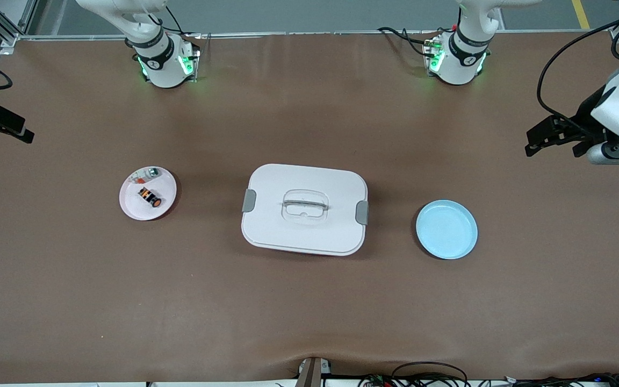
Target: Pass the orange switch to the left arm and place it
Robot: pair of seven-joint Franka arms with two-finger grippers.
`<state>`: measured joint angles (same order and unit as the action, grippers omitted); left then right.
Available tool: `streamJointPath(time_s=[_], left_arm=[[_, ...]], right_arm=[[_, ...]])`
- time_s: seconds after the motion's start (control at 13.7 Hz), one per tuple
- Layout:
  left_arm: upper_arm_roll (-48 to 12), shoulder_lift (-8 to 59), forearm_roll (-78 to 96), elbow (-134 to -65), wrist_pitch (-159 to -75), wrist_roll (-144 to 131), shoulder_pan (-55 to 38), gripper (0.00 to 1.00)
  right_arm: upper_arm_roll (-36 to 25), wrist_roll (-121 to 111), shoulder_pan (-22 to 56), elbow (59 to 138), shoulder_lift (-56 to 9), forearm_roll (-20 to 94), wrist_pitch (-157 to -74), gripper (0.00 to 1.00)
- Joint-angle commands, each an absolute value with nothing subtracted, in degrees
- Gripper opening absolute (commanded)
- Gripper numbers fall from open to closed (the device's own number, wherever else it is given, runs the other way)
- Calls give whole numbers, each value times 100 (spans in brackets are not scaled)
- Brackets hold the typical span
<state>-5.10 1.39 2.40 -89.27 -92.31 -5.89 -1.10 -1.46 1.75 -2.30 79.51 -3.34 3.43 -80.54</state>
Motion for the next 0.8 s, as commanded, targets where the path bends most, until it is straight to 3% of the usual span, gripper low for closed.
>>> streamJointPath(time_s=[0.0, 0.73], left_arm=[[-571, 141, 220, -8850, -9141, -607, -53, 100], [-571, 141, 220, -8842, -9141, -580, -35, 100]], right_arm=[[-149, 264, -246, 8121, -193, 404, -8121, 100], [-193, 290, -421, 8095, -316, 308, -8121, 100]])
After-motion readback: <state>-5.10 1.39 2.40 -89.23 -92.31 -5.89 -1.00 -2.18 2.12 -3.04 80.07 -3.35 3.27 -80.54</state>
